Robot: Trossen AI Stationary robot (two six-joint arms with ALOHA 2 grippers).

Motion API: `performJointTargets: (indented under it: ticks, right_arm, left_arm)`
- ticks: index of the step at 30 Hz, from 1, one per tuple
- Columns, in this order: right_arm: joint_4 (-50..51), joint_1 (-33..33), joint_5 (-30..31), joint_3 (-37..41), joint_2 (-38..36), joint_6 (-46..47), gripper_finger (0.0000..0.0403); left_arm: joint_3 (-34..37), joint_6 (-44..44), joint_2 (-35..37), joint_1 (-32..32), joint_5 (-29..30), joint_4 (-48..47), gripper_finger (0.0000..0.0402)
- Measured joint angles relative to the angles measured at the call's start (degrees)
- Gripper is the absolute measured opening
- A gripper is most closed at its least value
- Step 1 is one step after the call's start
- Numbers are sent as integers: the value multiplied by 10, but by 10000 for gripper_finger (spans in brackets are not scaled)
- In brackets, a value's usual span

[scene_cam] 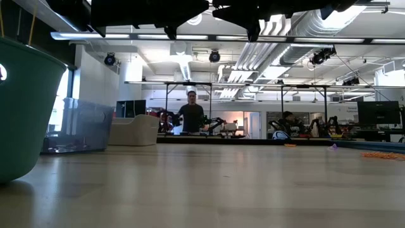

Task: Sort Halloween decoration
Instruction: Put the top right black spider into the green bin

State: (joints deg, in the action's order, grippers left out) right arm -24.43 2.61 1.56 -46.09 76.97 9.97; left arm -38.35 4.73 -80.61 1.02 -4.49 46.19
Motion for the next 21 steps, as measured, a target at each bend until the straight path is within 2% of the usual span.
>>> performJointTargets:
  ticks: [4, 10, 21]
  right_arm:
    - [0, 0, 0, 0, 0, 0, 90]
    - [0, 0, -1, 0, 0, 0, 11]
    - [0, 0, 0, 0, 0, 0, 3]
  left_arm:
    - [0, 0, 0, 0, 0, 0, 0]
    - [0, 0, 0, 0, 1, 0, 0]
    - [0, -1, 0, 0, 0, 4, 7]
